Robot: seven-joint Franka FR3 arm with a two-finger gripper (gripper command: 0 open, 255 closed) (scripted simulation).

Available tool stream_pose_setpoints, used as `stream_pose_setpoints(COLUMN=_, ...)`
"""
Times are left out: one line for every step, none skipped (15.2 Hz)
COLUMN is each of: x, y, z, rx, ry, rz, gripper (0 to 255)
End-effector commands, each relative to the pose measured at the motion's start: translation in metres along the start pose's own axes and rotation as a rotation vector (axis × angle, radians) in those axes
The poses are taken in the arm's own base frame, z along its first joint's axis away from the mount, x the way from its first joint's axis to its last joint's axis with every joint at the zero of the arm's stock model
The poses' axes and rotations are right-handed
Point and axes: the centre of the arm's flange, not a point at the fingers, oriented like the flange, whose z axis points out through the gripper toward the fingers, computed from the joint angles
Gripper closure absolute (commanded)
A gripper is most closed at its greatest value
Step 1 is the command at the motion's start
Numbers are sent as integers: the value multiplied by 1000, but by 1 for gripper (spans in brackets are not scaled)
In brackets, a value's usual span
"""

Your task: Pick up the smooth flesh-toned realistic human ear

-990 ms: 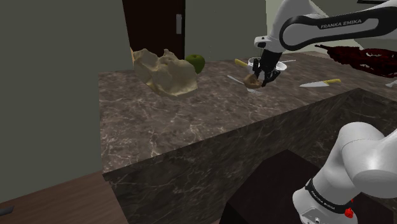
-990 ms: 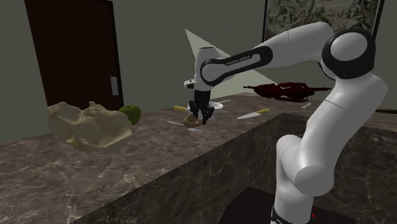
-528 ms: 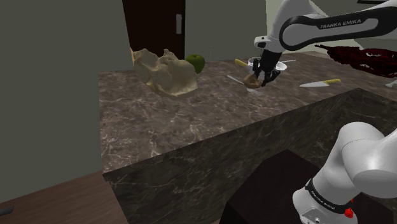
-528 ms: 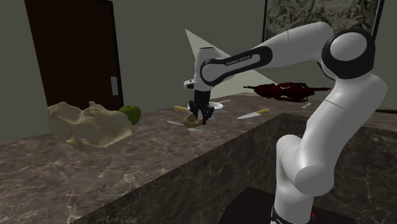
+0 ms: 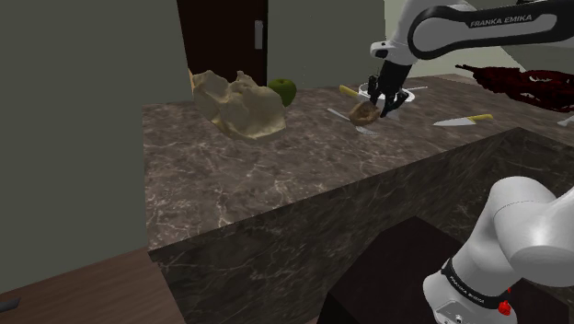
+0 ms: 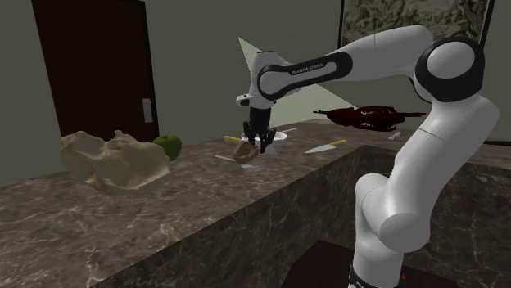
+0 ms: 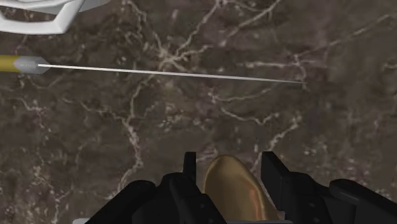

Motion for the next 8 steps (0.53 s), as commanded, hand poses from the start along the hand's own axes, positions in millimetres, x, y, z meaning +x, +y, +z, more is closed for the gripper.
stream_pose_setpoints(x=-1, y=2, z=-11, rx=0, ry=0, rz=0, gripper=255)
stream_pose_setpoints(x=-1, y=2, z=-16, rx=0, ry=0, rz=0, gripper=255)
stream_pose_setpoints(x=-2, y=3, z=-21, rx=0, ry=0, rz=0, gripper=255)
stream_pose_setpoints(x=-2, y=4, z=-26, rx=0, ry=0, rz=0, gripper=255)
stream_pose_setpoints(x=-2, y=5, z=-32, rx=0, ry=0, rz=0, gripper=255)
stream_pose_setpoints(x=-3, y=6, z=-37, rx=0, ry=0, rz=0, gripper=255)
stream_pose_setpoints(x=-3, y=6, z=-42, rx=0, ry=0, rz=0, gripper=255)
stream_pose_setpoints(x=-3, y=7, z=-47, rx=0, ry=0, rz=0, gripper=255)
